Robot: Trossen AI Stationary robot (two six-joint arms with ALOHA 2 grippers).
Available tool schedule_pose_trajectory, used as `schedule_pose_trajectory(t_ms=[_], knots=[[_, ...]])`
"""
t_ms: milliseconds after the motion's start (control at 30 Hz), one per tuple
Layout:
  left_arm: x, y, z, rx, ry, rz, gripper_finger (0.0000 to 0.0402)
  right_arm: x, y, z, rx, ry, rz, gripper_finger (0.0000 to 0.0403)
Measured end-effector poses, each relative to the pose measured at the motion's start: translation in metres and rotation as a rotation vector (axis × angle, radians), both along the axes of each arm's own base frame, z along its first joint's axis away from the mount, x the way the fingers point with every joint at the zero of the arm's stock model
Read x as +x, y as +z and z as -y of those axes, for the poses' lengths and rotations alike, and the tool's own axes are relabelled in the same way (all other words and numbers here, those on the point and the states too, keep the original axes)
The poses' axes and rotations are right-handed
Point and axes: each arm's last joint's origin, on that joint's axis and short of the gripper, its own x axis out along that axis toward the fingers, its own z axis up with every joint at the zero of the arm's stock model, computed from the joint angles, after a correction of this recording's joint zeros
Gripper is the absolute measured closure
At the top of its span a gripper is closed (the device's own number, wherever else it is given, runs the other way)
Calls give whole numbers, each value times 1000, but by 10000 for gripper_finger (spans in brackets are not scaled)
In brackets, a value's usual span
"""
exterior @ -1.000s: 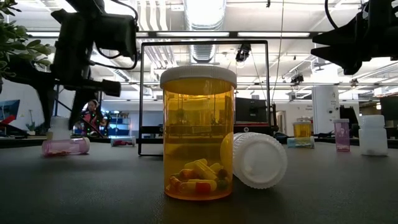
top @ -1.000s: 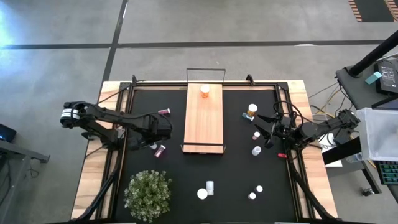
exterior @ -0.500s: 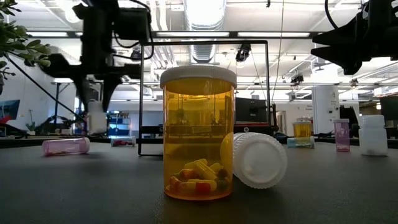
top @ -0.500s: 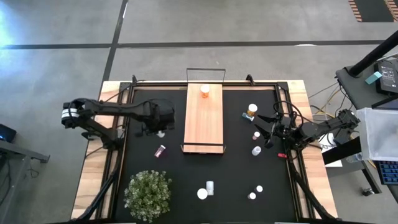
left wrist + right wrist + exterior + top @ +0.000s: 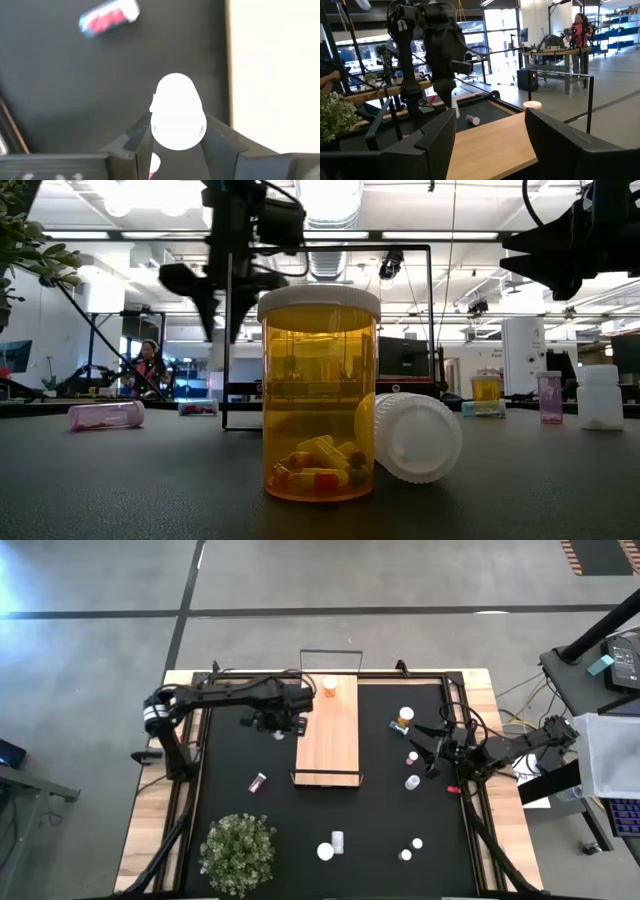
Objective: Pick and place medicine bottles onto shelf by color
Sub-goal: Put the top left white pill bottle on the shelf
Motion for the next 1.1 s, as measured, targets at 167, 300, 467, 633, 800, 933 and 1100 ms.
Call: schedule_pose_trajectory(t_ms=[167, 300, 467, 633, 800, 933, 1100], knots=[[18, 9, -9, 37, -98, 31, 281, 0, 0, 0, 0, 0, 0, 174], [33, 13, -16, 74, -184, 36, 281, 0, 0, 0, 0, 0, 0, 174], [51, 15, -22, 91, -280, 47, 280, 0, 0, 0, 0, 0, 0, 174], [66, 16, -27, 111, -365, 55, 279, 0, 0, 0, 0, 0, 0, 174], [75, 14, -32, 120, -421, 49, 279, 0, 0, 0, 0, 0, 0, 174], [83, 14, -36, 145, -491, 70, 279, 0, 0, 0, 0, 0, 0, 174], [91, 15, -38, 188, -585, 107, 279, 0, 0, 0, 0, 0, 0, 174]])
